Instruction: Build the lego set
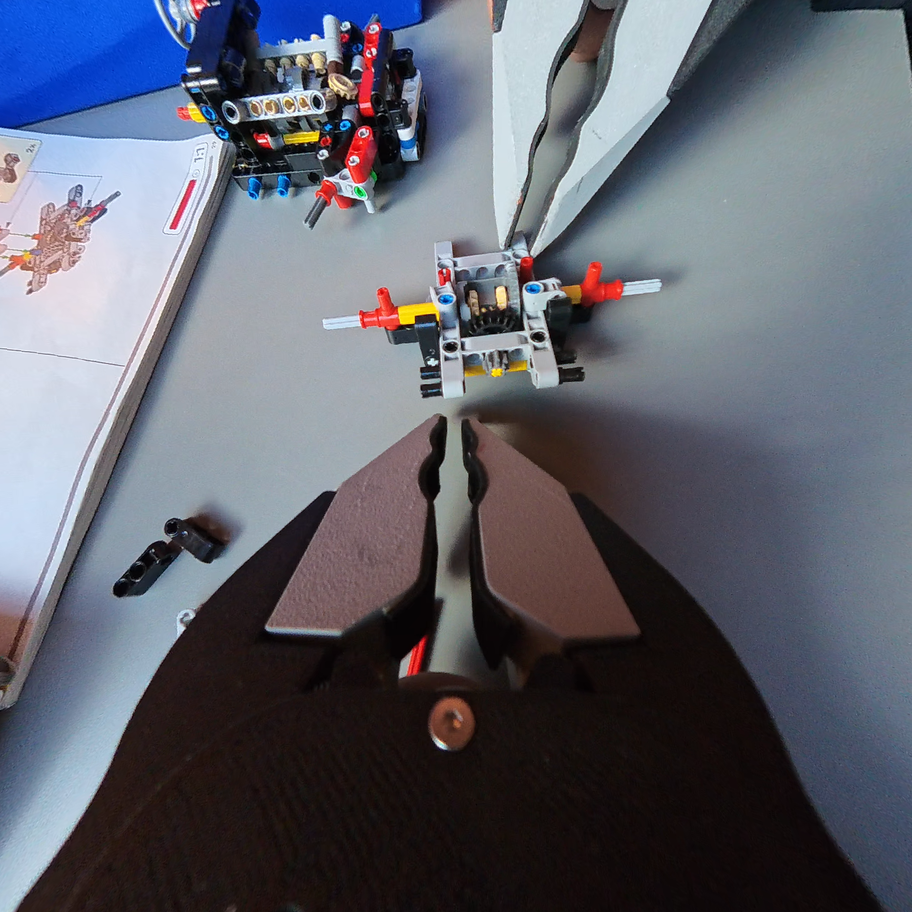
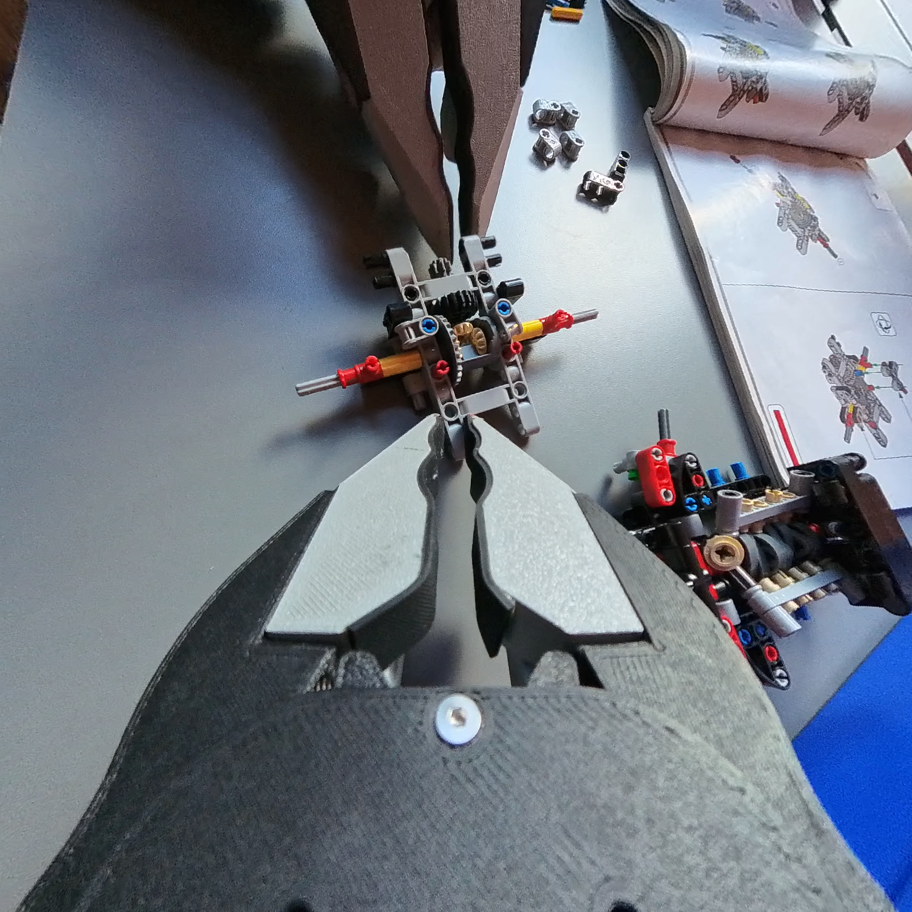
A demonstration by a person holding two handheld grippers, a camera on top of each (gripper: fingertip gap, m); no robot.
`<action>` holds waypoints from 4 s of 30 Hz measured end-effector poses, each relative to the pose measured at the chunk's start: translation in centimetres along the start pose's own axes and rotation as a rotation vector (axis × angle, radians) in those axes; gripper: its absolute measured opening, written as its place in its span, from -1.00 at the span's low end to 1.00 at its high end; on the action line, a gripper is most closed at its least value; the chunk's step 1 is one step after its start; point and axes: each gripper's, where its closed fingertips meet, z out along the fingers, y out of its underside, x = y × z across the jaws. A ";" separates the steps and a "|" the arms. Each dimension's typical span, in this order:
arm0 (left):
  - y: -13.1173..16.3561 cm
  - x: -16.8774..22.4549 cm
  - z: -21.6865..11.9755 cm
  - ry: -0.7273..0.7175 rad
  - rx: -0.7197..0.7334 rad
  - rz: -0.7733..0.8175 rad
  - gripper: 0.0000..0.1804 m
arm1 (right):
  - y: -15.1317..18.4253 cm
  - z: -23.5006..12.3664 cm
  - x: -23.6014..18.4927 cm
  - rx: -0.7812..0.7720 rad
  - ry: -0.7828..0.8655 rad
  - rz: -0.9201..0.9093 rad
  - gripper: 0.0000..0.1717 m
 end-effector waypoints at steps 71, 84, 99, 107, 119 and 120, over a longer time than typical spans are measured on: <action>-2.3 -0.6 -2.1 0.289 0.223 -0.433 -0.83 | -4.8 -2.9 0.7 0.294 0.118 0.036 -0.93; -0.2 -1.5 -1.1 0.045 0.072 -0.114 -0.83 | -4.6 -3.4 2.6 0.344 0.109 0.107 -0.95; -0.4 -1.0 -1.1 0.119 0.084 -0.116 -0.83 | -4.2 -5.7 5.1 0.494 0.114 0.266 -0.94; -0.6 -1.1 -1.3 0.142 0.104 -0.149 -0.83 | -4.3 -5.9 5.1 0.506 0.116 0.265 -0.94; -0.6 -1.2 -1.4 0.132 0.109 -0.145 -0.83 | -4.4 -6.2 5.1 0.516 0.127 0.258 -0.95; -0.6 -1.2 -1.4 0.132 0.109 -0.145 -0.83 | -4.4 -6.2 5.2 0.516 0.130 0.256 -0.95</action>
